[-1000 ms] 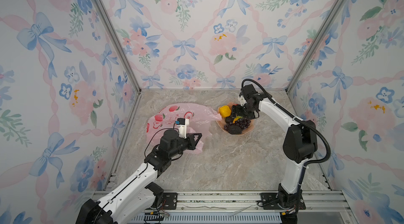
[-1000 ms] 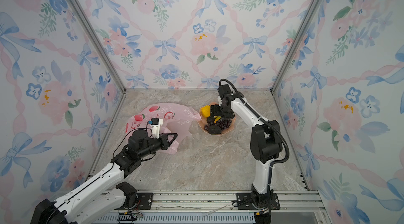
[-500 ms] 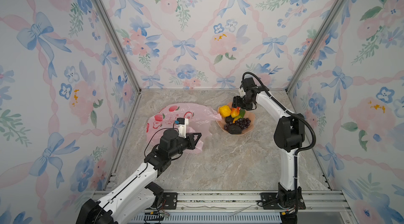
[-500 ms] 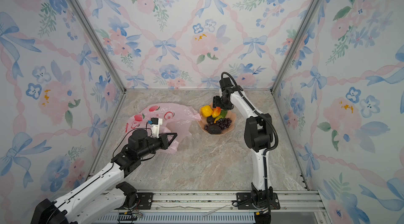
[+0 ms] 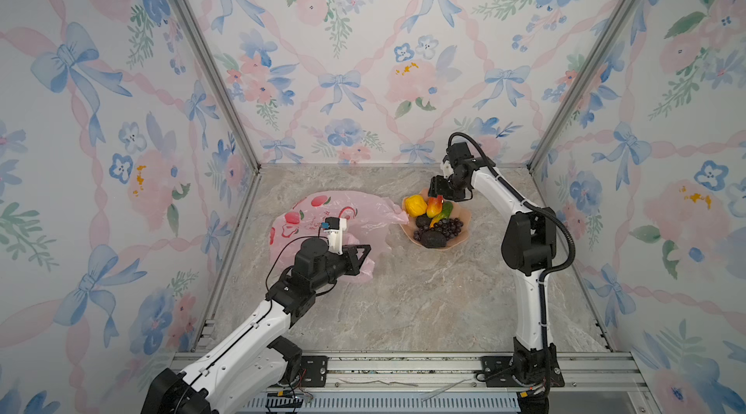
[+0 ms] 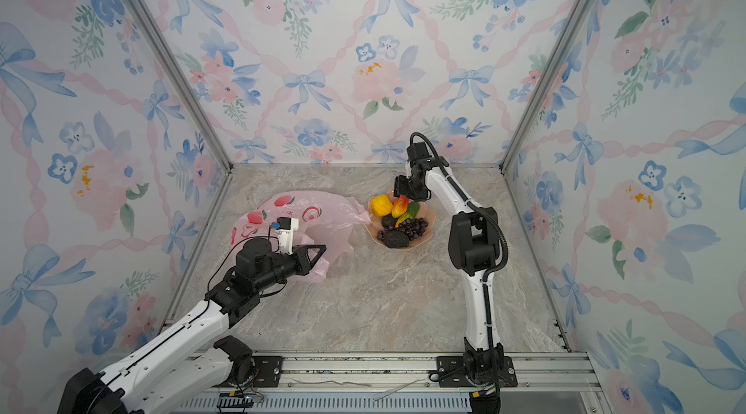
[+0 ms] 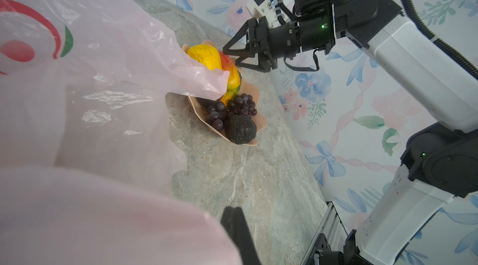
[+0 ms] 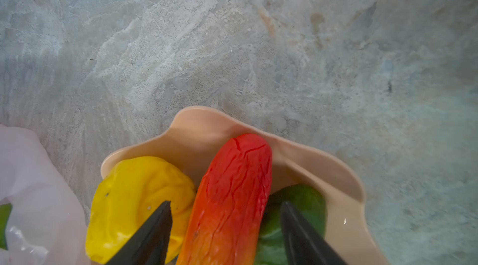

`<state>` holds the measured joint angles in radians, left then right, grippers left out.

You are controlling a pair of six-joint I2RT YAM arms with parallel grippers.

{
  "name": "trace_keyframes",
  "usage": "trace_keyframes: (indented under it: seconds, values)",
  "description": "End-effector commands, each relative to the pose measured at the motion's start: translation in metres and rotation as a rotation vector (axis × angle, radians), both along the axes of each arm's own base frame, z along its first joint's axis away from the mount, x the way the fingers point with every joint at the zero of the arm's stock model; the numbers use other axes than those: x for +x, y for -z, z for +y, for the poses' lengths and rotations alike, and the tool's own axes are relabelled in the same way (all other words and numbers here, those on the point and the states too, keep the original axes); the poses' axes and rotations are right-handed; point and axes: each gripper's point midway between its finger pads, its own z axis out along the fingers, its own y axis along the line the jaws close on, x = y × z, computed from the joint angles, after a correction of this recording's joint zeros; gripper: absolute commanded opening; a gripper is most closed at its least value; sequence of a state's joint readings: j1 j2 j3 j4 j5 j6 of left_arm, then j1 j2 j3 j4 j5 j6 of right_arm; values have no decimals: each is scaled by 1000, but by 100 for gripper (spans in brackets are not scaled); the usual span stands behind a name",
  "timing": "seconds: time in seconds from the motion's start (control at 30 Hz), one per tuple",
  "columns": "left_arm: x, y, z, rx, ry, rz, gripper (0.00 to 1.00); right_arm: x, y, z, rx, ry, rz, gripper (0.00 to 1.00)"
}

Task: Place the fruits into the plastic bag
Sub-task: Pick up the fruit from the plate.

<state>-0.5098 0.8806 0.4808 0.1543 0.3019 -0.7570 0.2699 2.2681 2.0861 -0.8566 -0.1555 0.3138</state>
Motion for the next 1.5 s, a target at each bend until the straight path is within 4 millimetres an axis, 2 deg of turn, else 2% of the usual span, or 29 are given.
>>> trace_keyframes:
  seconds: [0.0,0.4,0.53,0.8,1.07,1.3,1.47]
  values:
    - [1,1,4,1,-16,2,0,-1,13,2,15,-5,42,66]
    - [-1,9,5,-3,-21,13,0,-3,25,18,19,-47,69,59]
    - [-1,9,6,-5,-23,10,0,-2,22,21,18,-47,57,55]
    - [-1,7,7,-9,-22,6,0,-1,1,17,8,-31,-4,40]
    - [-2,2,5,-17,-12,-2,0,-7,-27,7,25,-9,-62,38]
    - [-2,-1,4,-29,-4,-5,0,-17,-58,1,244,45,-90,35]
    - [-4,-4,1,-41,14,-10,0,-44,-89,17,387,0,-103,35]
